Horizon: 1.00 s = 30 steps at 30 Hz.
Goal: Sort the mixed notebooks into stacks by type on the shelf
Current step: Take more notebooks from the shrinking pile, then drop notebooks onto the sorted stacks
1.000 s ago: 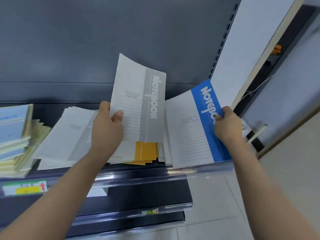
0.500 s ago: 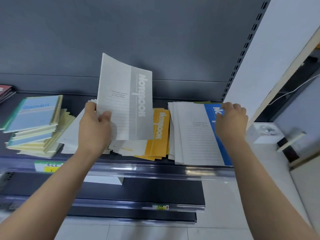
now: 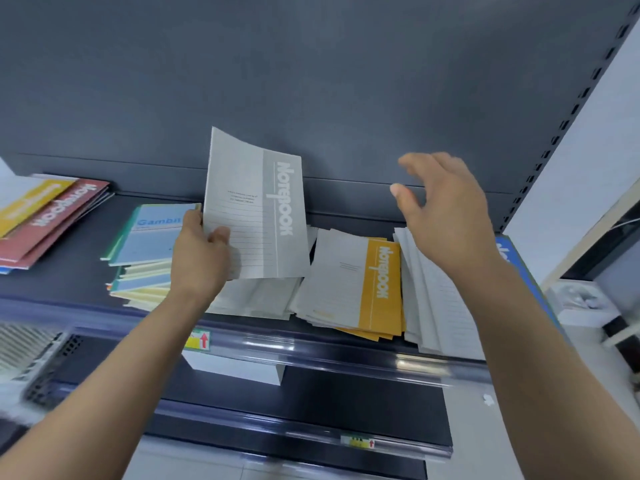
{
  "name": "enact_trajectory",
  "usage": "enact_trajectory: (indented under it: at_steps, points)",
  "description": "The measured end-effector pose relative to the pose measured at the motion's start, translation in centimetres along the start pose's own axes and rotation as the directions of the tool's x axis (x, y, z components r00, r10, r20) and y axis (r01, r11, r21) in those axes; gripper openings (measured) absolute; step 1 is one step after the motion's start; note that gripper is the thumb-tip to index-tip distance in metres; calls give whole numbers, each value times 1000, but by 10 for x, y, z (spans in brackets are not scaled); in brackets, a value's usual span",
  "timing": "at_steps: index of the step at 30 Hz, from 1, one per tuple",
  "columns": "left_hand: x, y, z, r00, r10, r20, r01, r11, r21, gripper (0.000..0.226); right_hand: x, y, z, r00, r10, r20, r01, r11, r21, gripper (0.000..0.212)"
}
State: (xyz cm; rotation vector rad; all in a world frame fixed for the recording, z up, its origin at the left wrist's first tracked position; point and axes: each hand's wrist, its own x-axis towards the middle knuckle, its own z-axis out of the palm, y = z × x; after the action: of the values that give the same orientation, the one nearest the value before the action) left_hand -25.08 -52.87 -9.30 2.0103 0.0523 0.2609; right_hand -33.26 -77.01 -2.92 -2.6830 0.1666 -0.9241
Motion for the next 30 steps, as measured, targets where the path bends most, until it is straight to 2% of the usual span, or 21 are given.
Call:
enact_trajectory:
  at_steps: [4, 9, 13, 17, 18, 21, 24, 27, 30]
  points:
    - [27, -26, -14, 991, -63, 118, 41, 983, 179, 9, 5, -39, 17, 1000, 19, 2, -19, 1000, 2, 33]
    - [52, -48, -9, 938, -103, 332, -23, 935, 353, 27, 10, -88, 44, 999, 37, 14, -37, 999, -23, 31]
    - [69, -59, 5, 899, -121, 421, -109, 869, 482, 34, 11, -112, 54, 996, 92, 2, -91, 993, -79, 30]
    - [73, -69, 15, 819, -129, 559, -222, 828, 516, 16, 4, -125, 59, 992, 127, -29, -129, 988, -87, 29]
    - [73, -71, 16, 808, -112, 578, -288, 781, 554, 11, 2, -127, 59, 990, 134, -33, -137, 987, -89, 28]
    - [72, -67, 15, 785, -29, 619, -512, 533, 674, 11, 0, -129, 58, 988, 152, -27, -154, 984, -95, 27]
    - [72, -59, 15, 771, -24, 636, -594, 330, 733, 9, 4, -130, 59, 990, 140, -18, -141, 985, -97, 28]
    - [74, -51, 7, 780, 64, 622, -615, 264, 743, 8, 17, -135, 66, 996, 84, -14, -85, 993, -86, 29]
    - [86, -34, -24, 782, 295, 549, -618, 251, 745, 38, 33, -146, 78, 999, -26, 27, 29, 994, -107, 27]
